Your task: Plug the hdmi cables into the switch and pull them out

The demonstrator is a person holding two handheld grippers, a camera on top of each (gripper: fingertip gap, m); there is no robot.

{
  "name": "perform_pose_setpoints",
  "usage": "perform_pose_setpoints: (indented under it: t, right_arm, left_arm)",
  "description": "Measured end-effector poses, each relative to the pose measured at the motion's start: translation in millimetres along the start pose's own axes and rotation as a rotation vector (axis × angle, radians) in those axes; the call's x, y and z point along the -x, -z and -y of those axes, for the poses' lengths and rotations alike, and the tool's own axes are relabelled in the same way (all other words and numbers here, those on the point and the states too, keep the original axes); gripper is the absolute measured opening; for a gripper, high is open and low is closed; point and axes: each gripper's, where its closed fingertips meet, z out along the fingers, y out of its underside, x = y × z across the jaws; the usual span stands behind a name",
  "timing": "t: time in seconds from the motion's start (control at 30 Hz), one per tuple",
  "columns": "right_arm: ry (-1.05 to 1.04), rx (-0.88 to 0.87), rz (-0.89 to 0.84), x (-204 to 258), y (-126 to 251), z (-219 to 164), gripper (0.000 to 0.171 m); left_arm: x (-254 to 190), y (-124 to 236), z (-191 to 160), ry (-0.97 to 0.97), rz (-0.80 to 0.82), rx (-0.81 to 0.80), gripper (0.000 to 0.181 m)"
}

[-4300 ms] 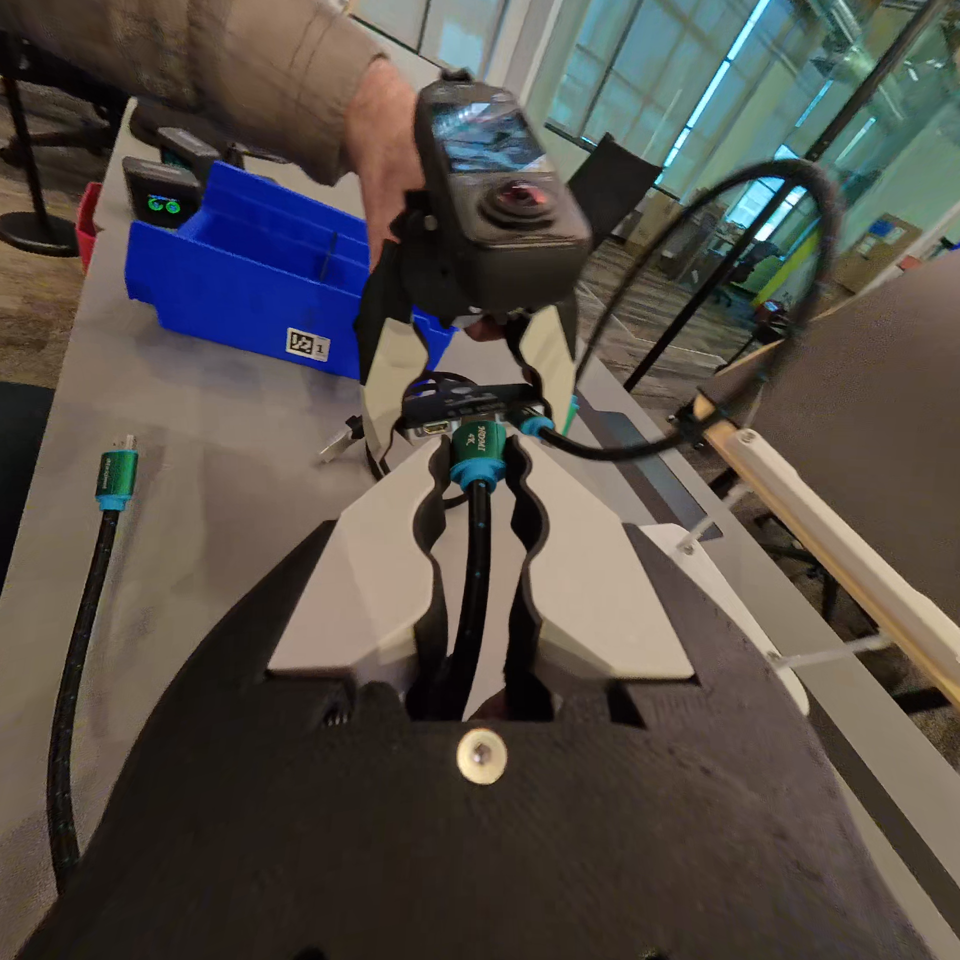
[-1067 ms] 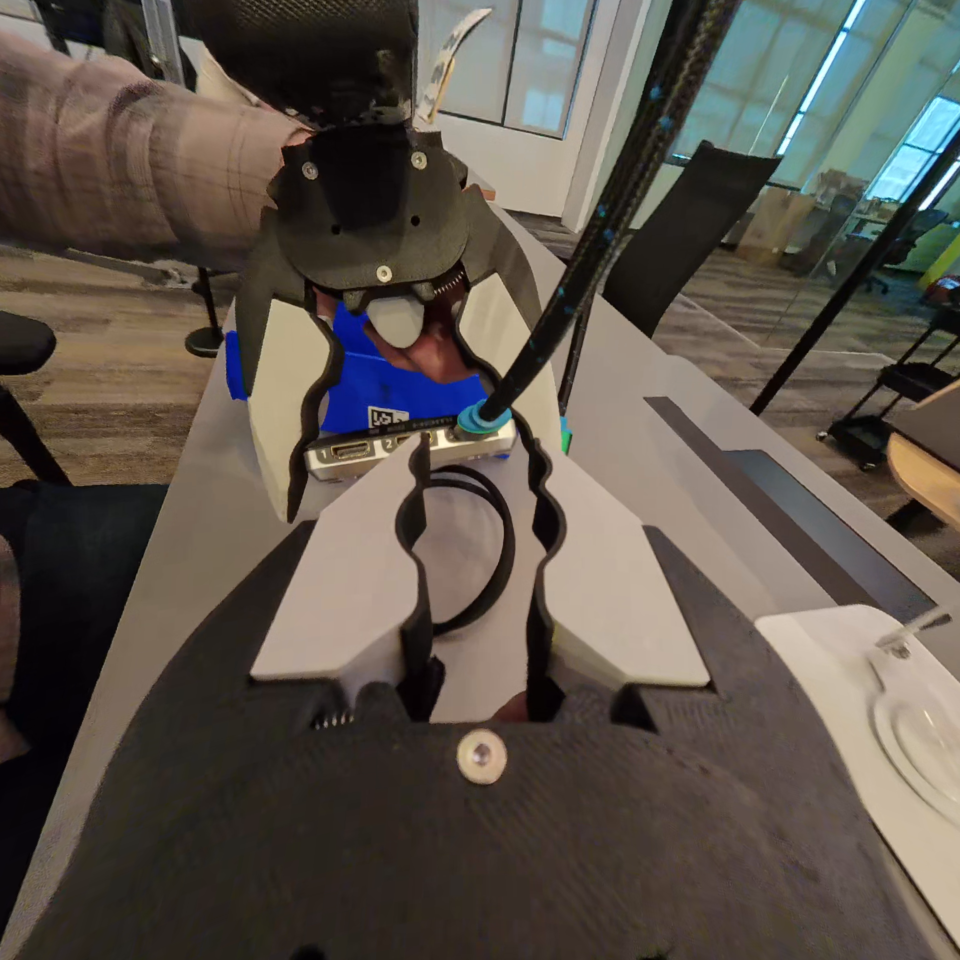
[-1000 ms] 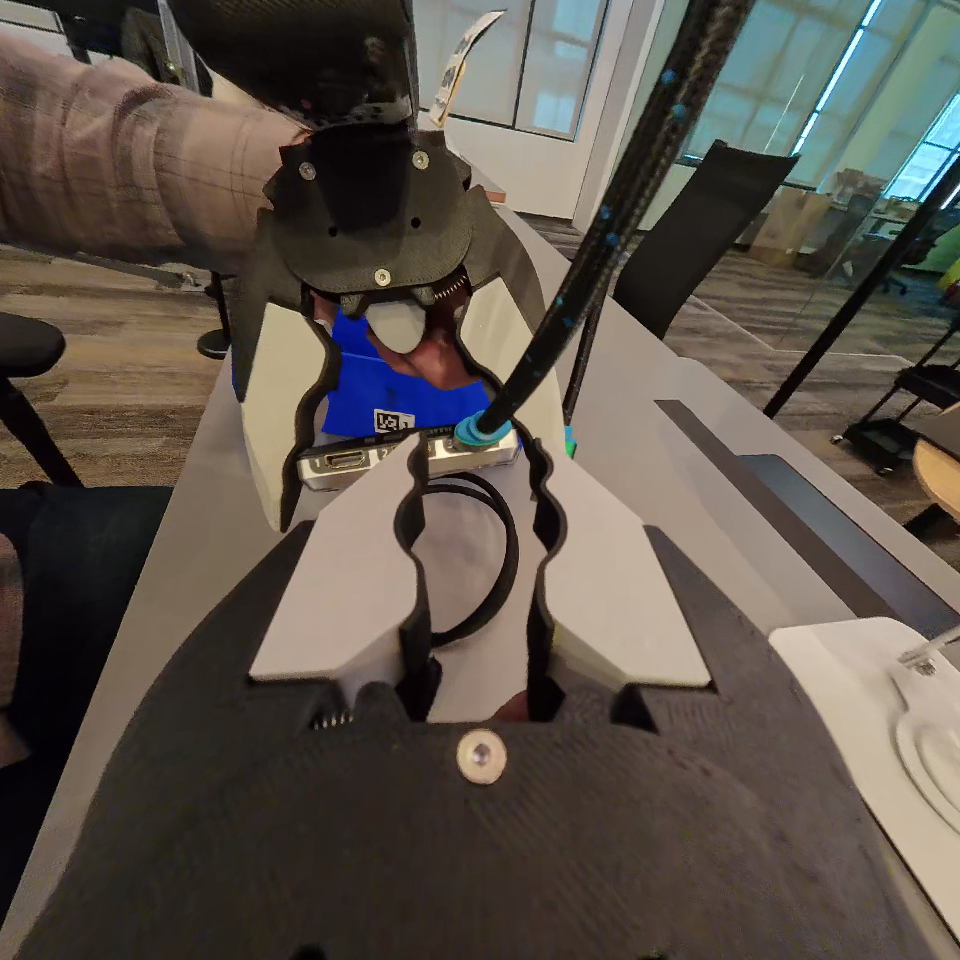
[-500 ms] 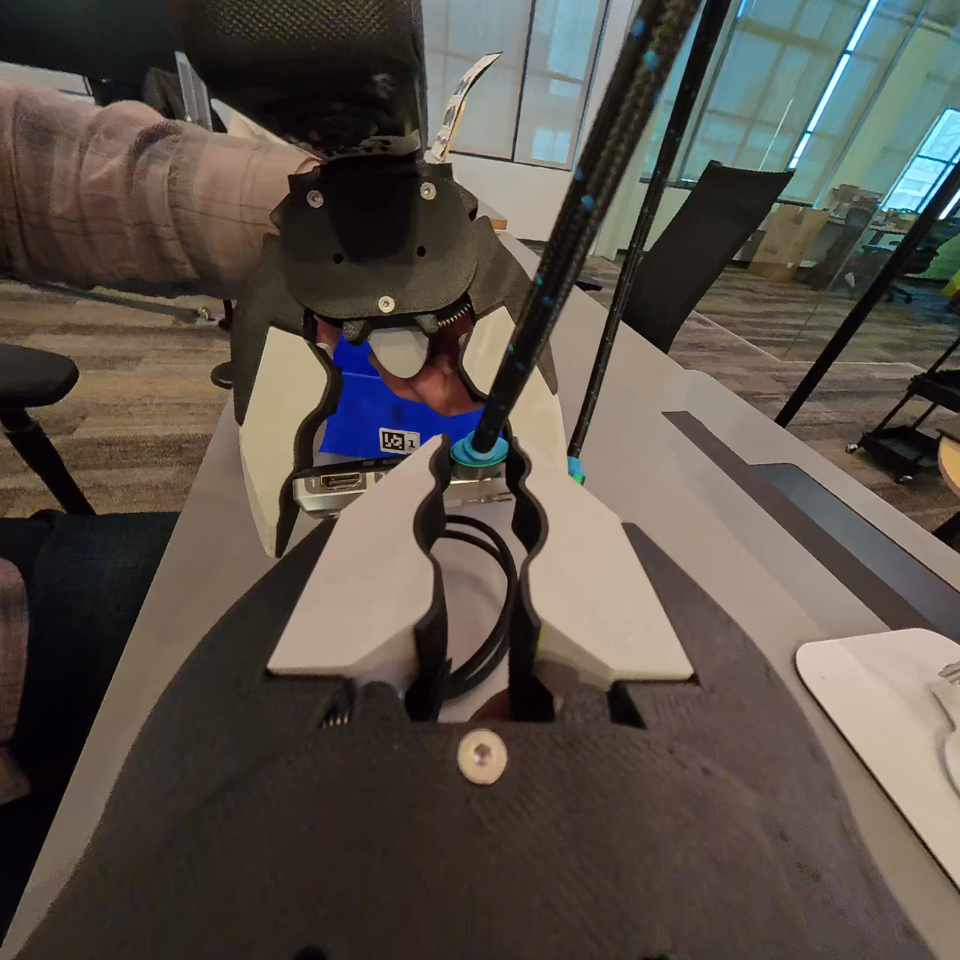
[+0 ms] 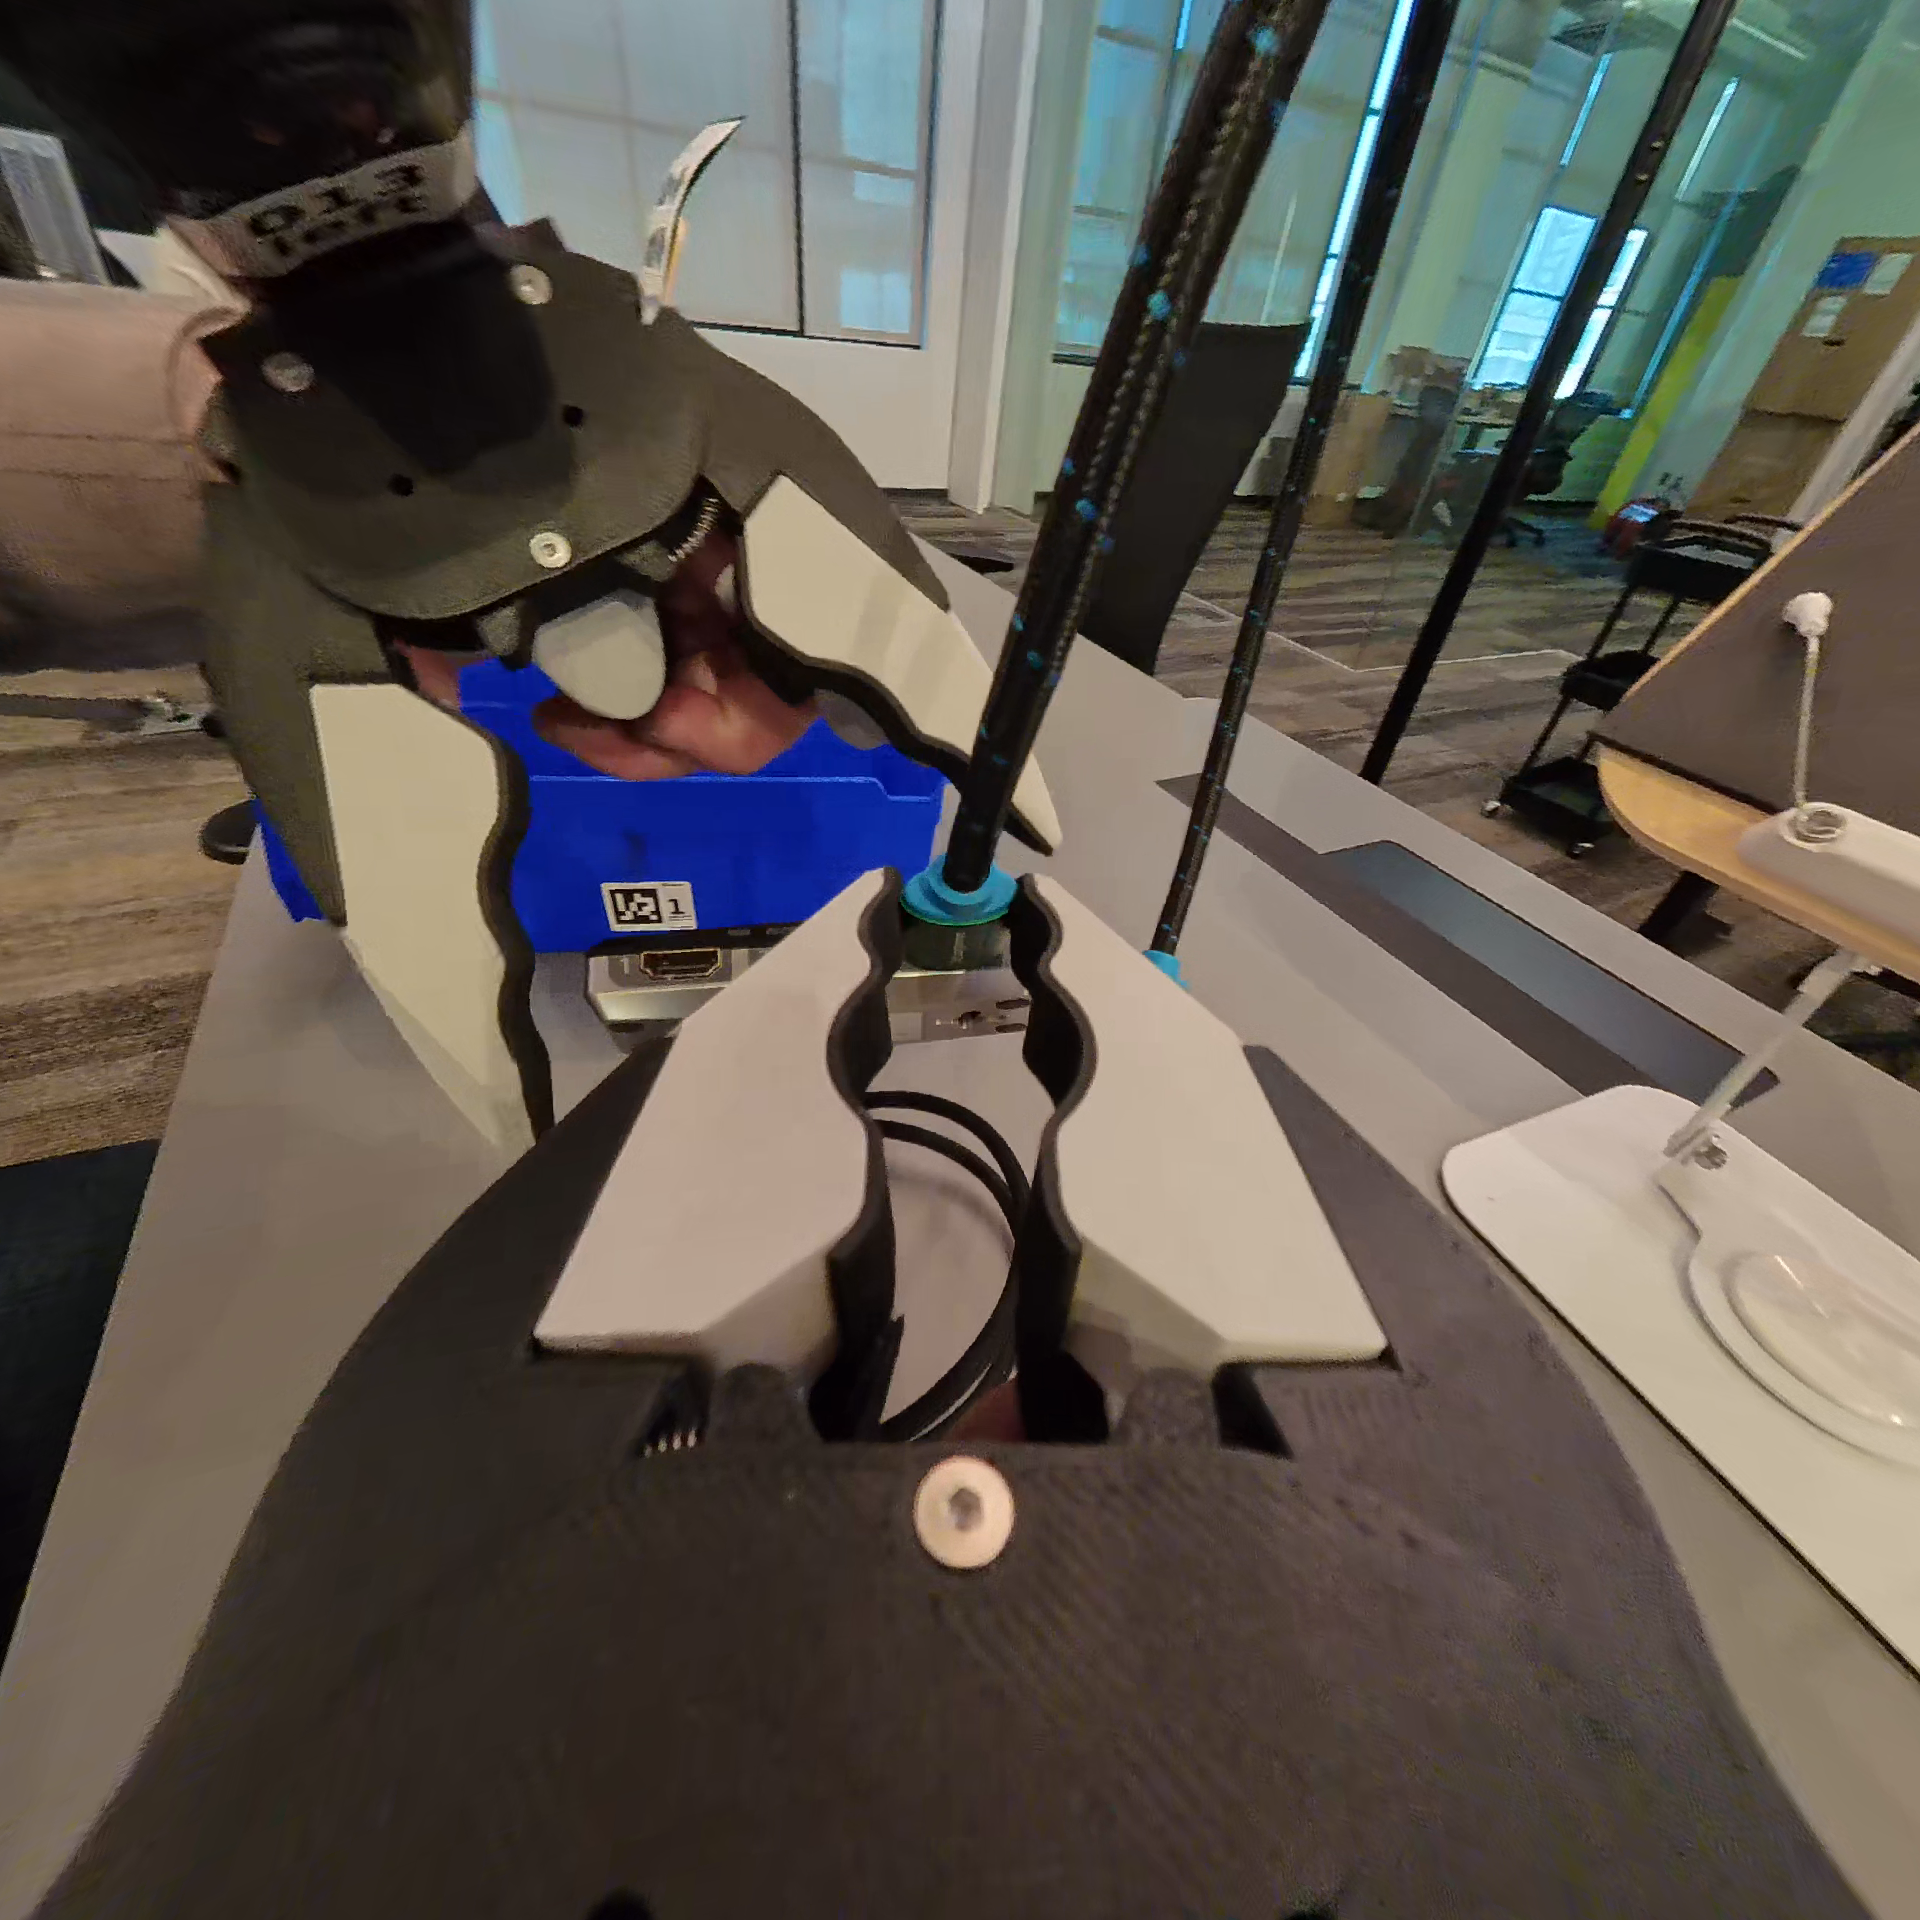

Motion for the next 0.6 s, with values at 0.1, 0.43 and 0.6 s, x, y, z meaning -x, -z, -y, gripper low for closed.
perform_pose_setpoints:
  t: [0.1,0.43,0.6]
  right_arm:
    - [0.001,-0.006,-0.032,-2.2,-0.5,2.1,0.018]
    - [0.001,-0.026,-0.122,-6.9,1.1,8.3,0.017]
    - [-0.003,-0.029,-0.154,-13.0,4.7,11.0,0.018]
  left_arm:
    - [5.3,-3.5,2.2,0.027,0.106,0.003,0.123]
    - [17.1,-11.9,0.9,0.046,0.437,-0.054,0.06]
    - [25.0,-7.3,5.3,0.014,0.524,-0.084,0.041]
